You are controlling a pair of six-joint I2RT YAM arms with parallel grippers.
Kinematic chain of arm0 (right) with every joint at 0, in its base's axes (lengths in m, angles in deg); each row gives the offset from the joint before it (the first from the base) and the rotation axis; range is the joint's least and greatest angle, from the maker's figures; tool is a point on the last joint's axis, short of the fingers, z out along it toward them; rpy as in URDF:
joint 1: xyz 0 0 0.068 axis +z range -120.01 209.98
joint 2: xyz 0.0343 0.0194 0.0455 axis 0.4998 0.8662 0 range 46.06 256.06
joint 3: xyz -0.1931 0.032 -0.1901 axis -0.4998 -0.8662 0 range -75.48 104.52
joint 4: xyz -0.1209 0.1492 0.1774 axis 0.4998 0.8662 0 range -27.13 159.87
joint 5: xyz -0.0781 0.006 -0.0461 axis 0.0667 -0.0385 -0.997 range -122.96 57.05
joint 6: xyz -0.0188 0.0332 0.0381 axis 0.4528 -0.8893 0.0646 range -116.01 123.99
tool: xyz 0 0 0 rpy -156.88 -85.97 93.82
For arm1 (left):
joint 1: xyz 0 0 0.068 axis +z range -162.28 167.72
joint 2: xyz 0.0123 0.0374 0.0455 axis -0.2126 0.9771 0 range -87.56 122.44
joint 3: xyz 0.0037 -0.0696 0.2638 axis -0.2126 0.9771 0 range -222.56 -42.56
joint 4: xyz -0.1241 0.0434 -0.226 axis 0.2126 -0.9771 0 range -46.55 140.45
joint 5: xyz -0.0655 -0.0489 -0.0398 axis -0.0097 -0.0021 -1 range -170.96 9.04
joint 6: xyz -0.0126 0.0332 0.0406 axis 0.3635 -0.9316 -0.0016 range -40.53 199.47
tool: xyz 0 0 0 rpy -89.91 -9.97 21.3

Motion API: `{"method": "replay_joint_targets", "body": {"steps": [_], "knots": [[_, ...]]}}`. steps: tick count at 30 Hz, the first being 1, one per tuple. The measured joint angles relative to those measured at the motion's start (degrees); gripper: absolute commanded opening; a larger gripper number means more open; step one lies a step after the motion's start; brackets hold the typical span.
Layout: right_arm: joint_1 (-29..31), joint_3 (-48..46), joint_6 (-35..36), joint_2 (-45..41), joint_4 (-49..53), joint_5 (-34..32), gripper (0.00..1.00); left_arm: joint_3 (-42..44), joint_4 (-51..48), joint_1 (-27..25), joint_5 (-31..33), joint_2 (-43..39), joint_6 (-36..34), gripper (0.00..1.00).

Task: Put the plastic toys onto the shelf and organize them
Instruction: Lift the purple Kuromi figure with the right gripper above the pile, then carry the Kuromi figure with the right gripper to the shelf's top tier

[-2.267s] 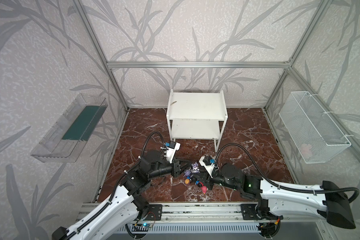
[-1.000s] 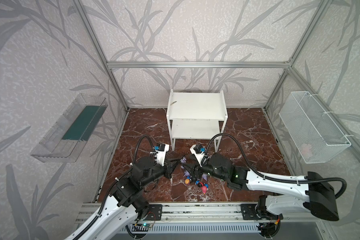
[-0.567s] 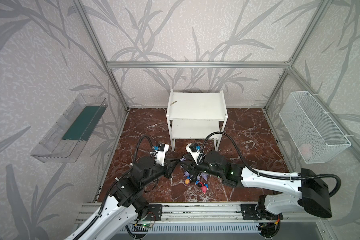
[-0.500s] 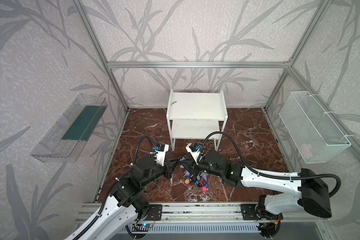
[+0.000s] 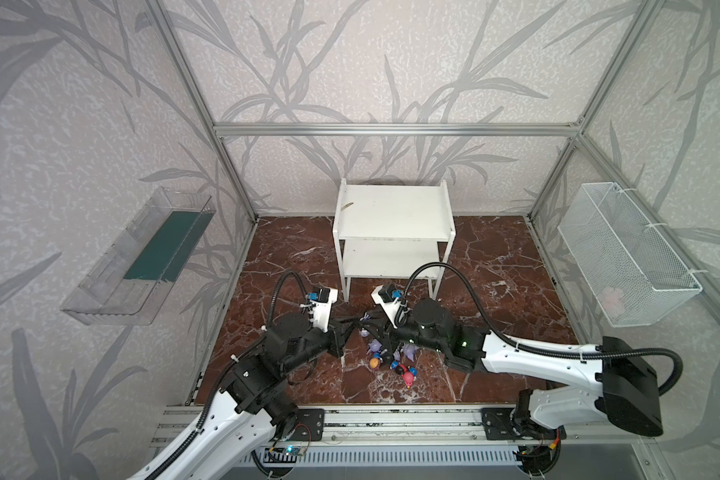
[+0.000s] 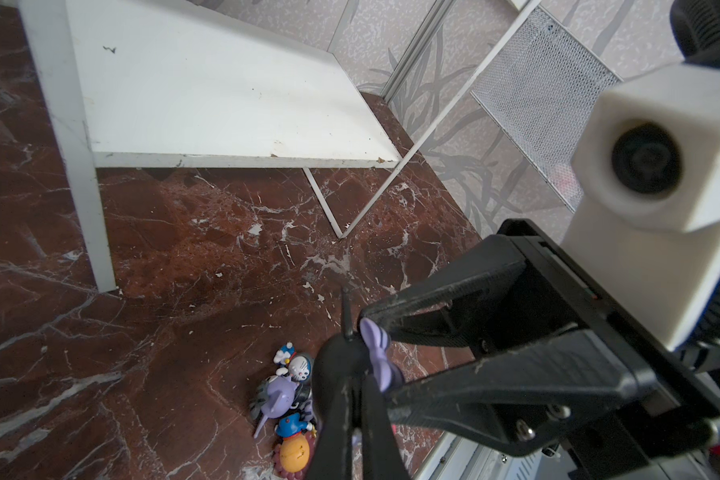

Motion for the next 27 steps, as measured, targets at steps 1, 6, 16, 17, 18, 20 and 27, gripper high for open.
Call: {"method": "replay_joint_targets", "body": {"steps": [1, 6, 16, 17, 18, 20, 27], "knots": [[-0.1, 0.0, 0.2, -0.2, 0.1, 0.0, 0.19, 0.0, -0.7, 0.2, 1.2, 0.0, -0.2, 0.51], [-0.7, 0.7, 1.6, -0.7, 1.0, -0.6, 0.18, -4.5, -6.1, -0.2, 3.8, -0.3, -3.6, 0.89], [-0.7, 10.1, 6.9, -2.3, 7.8, -4.7, 0.17, -14.4, -11.1, -0.4, 13.6, -2.4, -11.3, 0.99], [-0.7, 12.1, 7.8, -2.3, 8.7, -5.6, 0.17, -14.5, -11.7, -0.4, 14.9, -2.4, -12.1, 0.99], [-0.7, 13.6, 8.5, -2.3, 9.2, -6.3, 0.17, -14.6, -12.2, -0.4, 16.2, -2.3, -13.1, 0.99], [-0.7, 18.2, 10.4, -2.1, 10.9, -8.3, 0.17, -15.4, -13.4, -0.4, 18.4, -1.5, -15.0, 0.99], [-0.7, 34.5, 16.8, 4.0, 15.1, -14.0, 0.16, -20.3, -13.8, -0.4, 21.2, 1.8, -21.7, 0.99]]}}
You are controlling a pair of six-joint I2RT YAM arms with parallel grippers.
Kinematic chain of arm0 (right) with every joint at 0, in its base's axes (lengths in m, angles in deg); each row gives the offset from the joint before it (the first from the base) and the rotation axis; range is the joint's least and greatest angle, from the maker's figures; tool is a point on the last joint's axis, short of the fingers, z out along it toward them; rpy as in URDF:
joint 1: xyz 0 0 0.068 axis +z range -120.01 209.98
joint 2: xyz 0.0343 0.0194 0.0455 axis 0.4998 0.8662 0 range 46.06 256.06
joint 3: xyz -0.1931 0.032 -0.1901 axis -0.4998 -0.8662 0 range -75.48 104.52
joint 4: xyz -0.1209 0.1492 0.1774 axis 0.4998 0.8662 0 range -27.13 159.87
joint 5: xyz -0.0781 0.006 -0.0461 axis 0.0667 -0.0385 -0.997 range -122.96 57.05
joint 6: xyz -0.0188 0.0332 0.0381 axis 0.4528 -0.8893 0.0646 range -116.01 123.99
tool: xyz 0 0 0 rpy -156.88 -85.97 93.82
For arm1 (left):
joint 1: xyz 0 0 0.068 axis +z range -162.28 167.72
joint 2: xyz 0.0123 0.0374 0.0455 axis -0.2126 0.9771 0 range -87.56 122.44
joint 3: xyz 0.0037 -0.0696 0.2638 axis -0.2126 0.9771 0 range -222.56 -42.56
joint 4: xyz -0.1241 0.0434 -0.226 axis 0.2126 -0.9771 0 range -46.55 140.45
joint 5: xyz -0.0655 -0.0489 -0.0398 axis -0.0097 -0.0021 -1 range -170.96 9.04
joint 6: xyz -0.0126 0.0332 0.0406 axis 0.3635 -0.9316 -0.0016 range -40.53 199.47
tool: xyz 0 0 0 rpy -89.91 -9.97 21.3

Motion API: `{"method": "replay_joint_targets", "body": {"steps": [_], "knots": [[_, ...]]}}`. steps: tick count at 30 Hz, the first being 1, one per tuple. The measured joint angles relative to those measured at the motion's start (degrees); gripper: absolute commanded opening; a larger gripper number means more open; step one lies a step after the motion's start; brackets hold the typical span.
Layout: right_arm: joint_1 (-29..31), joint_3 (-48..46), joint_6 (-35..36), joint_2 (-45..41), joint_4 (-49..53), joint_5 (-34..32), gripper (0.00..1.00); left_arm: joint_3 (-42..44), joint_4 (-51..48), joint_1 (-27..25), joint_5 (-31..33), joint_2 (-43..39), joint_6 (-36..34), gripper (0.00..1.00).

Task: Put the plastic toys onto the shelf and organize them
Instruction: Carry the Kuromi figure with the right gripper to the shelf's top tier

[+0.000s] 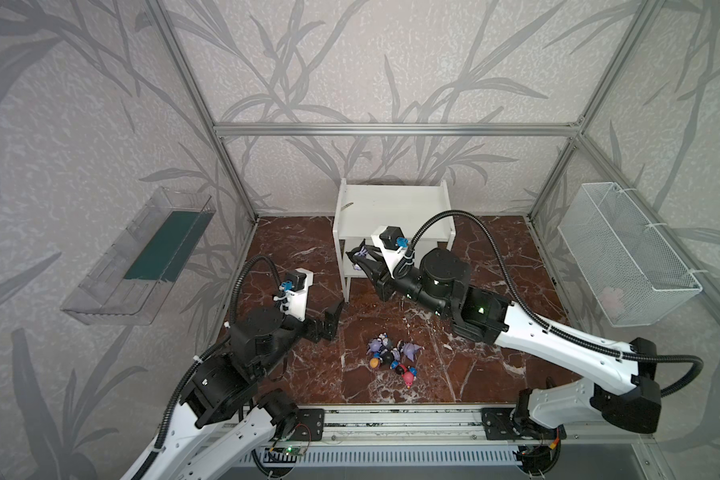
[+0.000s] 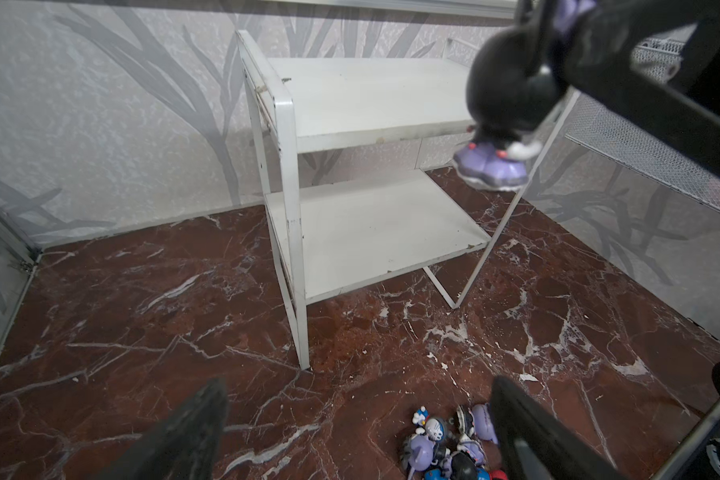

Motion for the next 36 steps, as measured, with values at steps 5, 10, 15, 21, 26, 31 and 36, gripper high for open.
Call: {"method": "replay_joint_targets", "body": {"steps": [5, 10, 15, 21, 26, 31, 36], "knots": [[0.0, 8.5, 3.8, 6.9, 2.7, -4.7, 0.16, -0.9, 0.1, 0.0, 0.1, 0.5, -2.8, 0.99], [0.0, 16.6, 6.3, 14.4, 5.1, -10.9, 0.16, -0.2, 0.7, 0.0, 0.1, -0.7, -4.1, 0.99], [-0.1, 21.7, 6.6, 19.1, 6.4, -16.7, 0.15, 1.5, 0.9, 0.0, 0.2, -3.0, -4.6, 0.99], [-1.2, 26.1, 3.9, 22.8, 7.9, -20.8, 0.14, 2.5, 1.1, 0.0, 0.5, -4.4, -4.9, 0.99], [-2.5, 26.8, 1.2, 23.9, 8.6, -23.1, 0.14, 3.0, 1.4, 0.0, 0.5, -5.2, -4.9, 0.99], [-3.1, 26.4, -0.4, 24.6, 7.3, -25.2, 0.14, 4.1, 1.9, 0.0, 0.5, -5.5, -4.9, 0.99], [-3.2, 23.9, -1.4, 24.7, 3.7, -26.9, 0.14, 4.9, 2.2, 0.0, 0.5, -7.5, -4.9, 0.99]]}}
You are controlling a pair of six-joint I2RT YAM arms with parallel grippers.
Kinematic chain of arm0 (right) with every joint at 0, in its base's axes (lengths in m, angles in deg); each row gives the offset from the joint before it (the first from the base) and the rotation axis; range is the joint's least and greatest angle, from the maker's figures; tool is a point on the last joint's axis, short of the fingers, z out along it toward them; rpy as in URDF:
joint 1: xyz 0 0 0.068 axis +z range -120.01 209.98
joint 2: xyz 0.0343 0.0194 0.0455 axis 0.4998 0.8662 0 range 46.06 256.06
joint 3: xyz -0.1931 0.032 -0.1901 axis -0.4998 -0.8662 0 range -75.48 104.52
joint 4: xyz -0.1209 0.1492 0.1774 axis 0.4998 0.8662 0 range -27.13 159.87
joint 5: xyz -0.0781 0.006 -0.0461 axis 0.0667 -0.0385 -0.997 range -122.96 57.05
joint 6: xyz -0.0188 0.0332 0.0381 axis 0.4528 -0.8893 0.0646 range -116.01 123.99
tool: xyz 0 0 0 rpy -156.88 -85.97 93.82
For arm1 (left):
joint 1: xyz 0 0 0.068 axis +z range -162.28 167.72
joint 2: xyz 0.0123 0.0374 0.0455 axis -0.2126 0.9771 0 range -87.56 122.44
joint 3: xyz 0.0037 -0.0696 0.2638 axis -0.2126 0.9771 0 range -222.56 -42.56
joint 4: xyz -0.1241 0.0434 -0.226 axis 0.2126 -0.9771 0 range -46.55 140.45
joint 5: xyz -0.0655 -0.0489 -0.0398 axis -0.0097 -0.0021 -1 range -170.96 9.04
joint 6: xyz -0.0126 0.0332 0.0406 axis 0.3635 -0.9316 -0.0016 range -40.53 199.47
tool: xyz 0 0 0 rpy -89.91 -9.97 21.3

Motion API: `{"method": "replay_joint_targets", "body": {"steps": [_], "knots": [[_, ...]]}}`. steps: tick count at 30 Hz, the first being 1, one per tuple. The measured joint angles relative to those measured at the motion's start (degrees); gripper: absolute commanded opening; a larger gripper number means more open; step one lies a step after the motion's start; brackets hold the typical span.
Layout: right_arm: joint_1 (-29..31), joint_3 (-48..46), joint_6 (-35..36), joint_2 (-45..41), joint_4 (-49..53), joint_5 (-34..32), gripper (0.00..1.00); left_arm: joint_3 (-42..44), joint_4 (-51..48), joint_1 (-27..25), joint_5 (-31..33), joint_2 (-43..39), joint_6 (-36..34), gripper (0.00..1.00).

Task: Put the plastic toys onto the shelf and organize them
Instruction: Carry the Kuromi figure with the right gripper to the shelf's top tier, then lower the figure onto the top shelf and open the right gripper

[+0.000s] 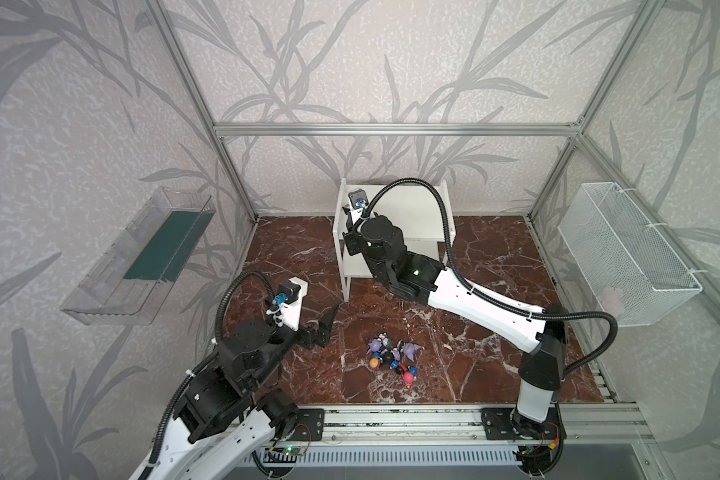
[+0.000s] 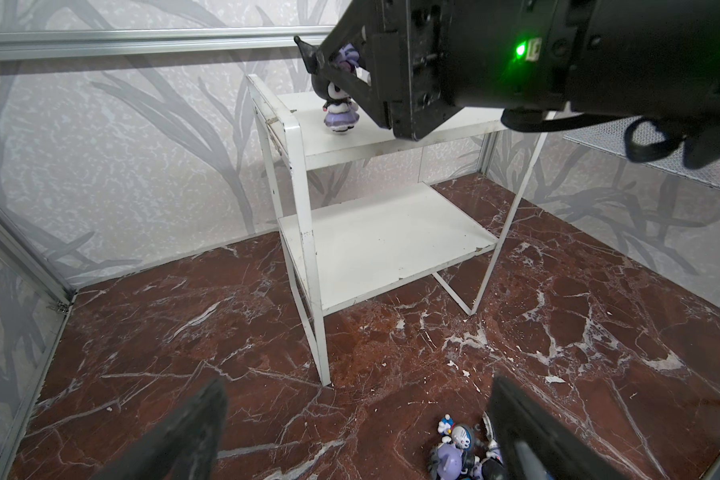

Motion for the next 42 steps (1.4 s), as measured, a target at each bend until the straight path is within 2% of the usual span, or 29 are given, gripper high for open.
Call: {"method": "replay_joint_targets", "body": {"steps": [13, 20, 42], "knots": [[0.0, -1.5, -1.5, 1.2, -6.0, -2.9, 0.15, 0.0, 0.0, 0.7, -0.2, -0.3, -0.4, 0.99], [0.1, -1.5, -1.7, 1.5, -6.7, -3.5, 0.25, 0.5, 0.3, 1.4, -0.8, -0.3, -0.4, 0.99], [0.5, -1.5, -1.2, 1.6, -6.8, -4.2, 0.43, 0.8, 0.5, 4.5, -3.5, -0.3, -0.4, 0.99]]}}
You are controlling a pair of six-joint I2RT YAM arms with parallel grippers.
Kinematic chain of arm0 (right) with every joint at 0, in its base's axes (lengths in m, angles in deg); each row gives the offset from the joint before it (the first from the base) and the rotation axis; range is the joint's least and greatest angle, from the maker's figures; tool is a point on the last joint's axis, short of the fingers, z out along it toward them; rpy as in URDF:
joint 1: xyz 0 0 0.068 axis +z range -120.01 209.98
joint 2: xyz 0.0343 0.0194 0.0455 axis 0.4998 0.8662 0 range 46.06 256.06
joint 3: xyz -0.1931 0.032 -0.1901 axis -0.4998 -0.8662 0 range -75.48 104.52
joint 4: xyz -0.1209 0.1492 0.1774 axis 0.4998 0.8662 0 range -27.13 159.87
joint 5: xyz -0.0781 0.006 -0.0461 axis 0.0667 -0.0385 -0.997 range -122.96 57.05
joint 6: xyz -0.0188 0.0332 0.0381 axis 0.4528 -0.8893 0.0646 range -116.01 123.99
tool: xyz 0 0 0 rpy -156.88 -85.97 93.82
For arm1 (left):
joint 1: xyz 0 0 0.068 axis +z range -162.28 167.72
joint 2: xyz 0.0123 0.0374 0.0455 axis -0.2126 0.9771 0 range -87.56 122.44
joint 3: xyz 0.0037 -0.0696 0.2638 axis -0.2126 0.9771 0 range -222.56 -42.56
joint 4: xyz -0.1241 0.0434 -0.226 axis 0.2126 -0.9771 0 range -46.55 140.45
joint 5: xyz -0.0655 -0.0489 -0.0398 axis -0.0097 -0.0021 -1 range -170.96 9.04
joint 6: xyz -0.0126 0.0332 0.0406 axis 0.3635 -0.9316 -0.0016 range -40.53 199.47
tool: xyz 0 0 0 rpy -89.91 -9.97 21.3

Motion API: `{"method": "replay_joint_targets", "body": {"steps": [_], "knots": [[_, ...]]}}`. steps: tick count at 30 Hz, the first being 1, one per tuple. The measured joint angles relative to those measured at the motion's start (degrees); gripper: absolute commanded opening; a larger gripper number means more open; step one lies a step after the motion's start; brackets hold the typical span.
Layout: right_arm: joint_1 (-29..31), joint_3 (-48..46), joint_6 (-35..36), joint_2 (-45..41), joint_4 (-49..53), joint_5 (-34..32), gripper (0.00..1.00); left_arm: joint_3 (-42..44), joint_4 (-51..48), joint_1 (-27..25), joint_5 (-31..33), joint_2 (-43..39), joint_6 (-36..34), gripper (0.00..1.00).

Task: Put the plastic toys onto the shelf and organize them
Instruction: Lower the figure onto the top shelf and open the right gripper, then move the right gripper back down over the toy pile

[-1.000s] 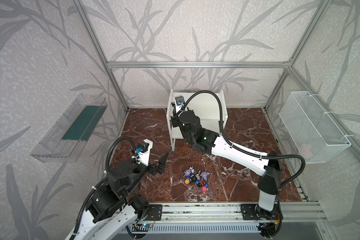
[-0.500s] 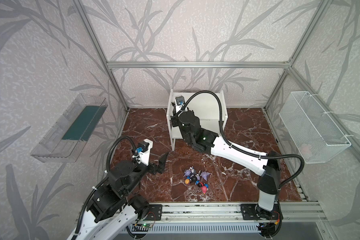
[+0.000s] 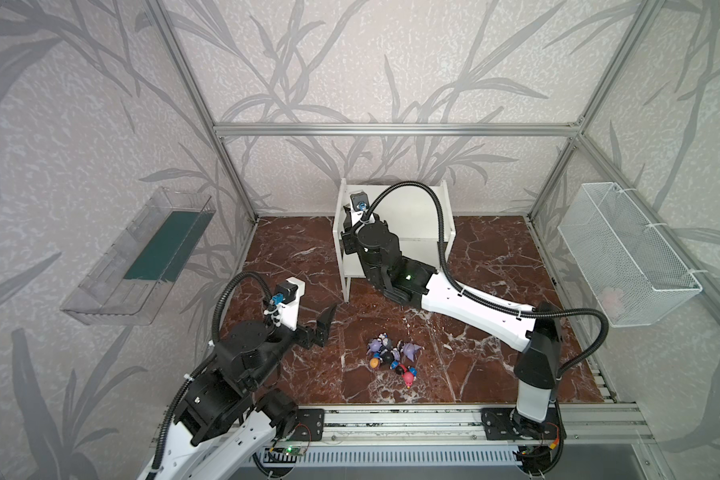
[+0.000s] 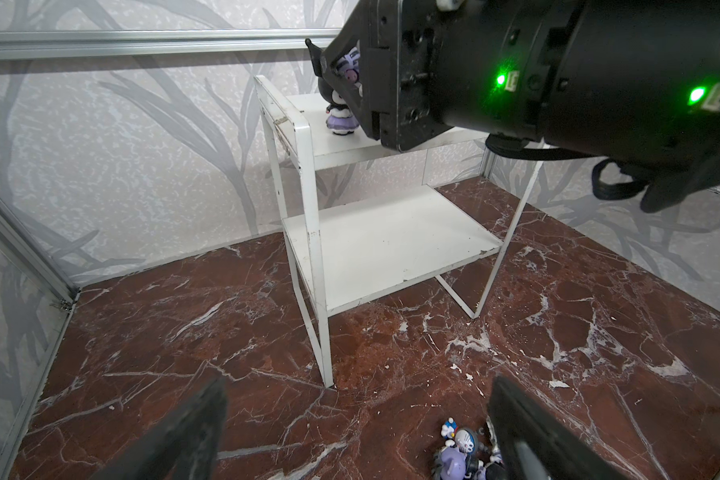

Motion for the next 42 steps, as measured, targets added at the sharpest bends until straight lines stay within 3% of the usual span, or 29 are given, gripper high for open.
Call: {"method": "replay_joint_targets", "body": {"steps": [6, 11, 20, 26, 35, 40, 42], "knots": [[0.0, -1.3, 0.2, -0.4, -0.5, -0.2, 0.49, 0.3, 0.8, 1.4, -1.4, 0.1, 0.0, 0.99], [0.0, -6.3, 0.9, -3.6, -1.3, -0.7, 0.62, 0.4, 1.3, 2.8, -2.8, 0.7, 0.1, 0.99], [0.0, -19.8, 1.3, -21.2, -0.6, 0.0, 0.71, 0.4, 1.7, 3.9, -4.2, 1.3, 0.1, 0.99], [0.0, -28.7, 1.6, -34.4, 3.5, 7.0, 0.72, 0.5, 2.0, 4.1, -4.2, 3.5, 0.1, 0.99], [0.3, -45.2, 3.6, -46.8, 11.4, 26.6, 0.72, 0.5, 3.6, 4.2, -4.9, 6.7, 1.5, 0.99], [1.5, -54.0, 1.4, -50.2, 13.1, 34.0, 1.0, 0.5, 3.7, 4.1, -5.3, 8.5, 2.2, 0.99], [2.6, -57.2, -0.3, -50.1, 12.9, 35.4, 0.99, 0.5, 3.5, 4.1, -5.5, 8.7, 2.8, 0.99]]}}
